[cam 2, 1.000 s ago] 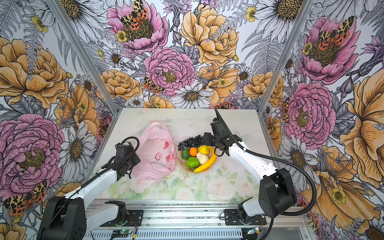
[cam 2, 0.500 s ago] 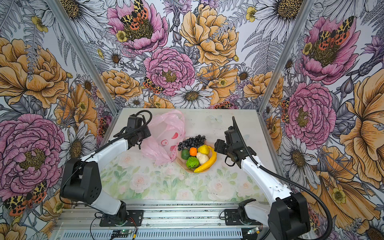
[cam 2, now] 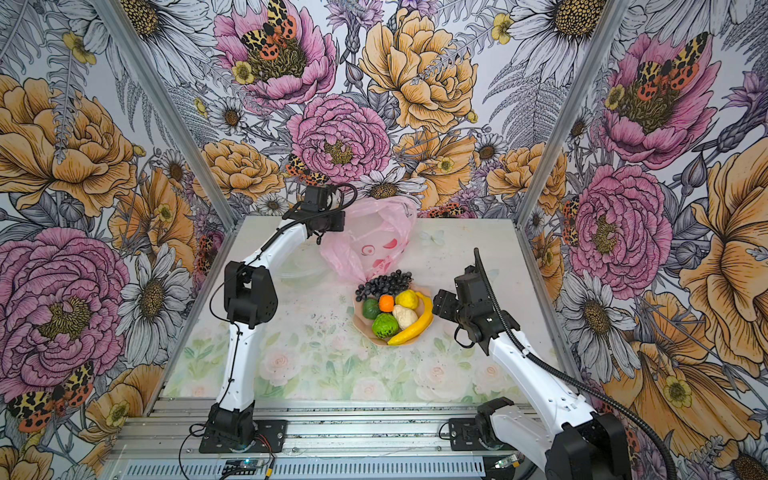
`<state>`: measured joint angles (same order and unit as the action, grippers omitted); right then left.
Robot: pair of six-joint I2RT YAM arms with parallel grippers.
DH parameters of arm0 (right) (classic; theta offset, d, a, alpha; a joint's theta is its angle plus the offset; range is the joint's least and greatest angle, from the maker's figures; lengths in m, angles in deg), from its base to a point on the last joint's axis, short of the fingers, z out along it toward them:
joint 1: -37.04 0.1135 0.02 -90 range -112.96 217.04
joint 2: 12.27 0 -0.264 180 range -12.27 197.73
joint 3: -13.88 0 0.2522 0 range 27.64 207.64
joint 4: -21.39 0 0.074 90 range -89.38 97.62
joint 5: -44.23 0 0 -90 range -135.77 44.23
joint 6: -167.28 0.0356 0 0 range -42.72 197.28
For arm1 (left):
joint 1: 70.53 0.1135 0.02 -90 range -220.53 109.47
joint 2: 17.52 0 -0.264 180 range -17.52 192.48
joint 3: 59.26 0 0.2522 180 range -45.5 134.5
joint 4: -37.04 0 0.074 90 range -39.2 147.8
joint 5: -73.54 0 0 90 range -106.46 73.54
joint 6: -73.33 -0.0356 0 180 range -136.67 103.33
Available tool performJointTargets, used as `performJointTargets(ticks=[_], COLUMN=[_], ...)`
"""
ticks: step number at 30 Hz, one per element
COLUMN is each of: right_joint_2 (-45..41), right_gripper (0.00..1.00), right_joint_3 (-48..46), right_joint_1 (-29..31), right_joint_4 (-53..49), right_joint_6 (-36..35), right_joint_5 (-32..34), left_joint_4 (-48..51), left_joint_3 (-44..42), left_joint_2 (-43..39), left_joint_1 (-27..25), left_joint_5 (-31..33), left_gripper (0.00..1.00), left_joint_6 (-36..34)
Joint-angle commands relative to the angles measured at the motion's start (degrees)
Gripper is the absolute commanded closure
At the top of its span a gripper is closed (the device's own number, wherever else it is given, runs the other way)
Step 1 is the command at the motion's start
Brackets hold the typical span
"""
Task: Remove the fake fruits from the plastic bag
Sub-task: 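Release the bag edge with the left gripper and raise it while the right gripper withdraws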
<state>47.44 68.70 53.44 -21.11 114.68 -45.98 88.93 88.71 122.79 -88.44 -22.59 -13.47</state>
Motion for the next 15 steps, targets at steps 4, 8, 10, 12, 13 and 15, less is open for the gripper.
performJointTargets(ticks=[4,8,10,12,13,15], right_joint_2=[0.1,0.0,-0.1,0.3,0.6,1.4], right_gripper=[0.2,0.19,0.19,0.17,0.16,0.15], right_joint_3=[-1.4,-2.1,-2.1,-2.0,-1.9,-1.6], right_joint_1=[-0.2,-0.2,-0.2,-0.2,-0.4,-1.4], right_joint_4=[2.9,3.7,3.8,4.1,4.2,4.5], right_joint_6=[1.0,1.3,1.2,1.1,1.0,1.1], right_joint_5=[1.0,1.0,0.9,0.6,0.0,-1.6], left_joint_4=[7.4,7.4,7.4,7.3,7.4,7.5], left_joint_3=[15.9,23.1,24.6,24.6,24.2,23.1], left_joint_2=[7.9,12.2,12.6,11.6,10.6,8.2], left_joint_1=[-3.7,-5.8,-6.7,-7.6,-8.0,-8.7], left_joint_5=[-3.2,1.3,3.5,6.5,7.8,10.5], left_gripper=[0.94,0.68,0.49,0.32,0.25,0.13], left_joint_6=[-8.2,-10.2,-10.7,-11.0,-11.0,-9.9])
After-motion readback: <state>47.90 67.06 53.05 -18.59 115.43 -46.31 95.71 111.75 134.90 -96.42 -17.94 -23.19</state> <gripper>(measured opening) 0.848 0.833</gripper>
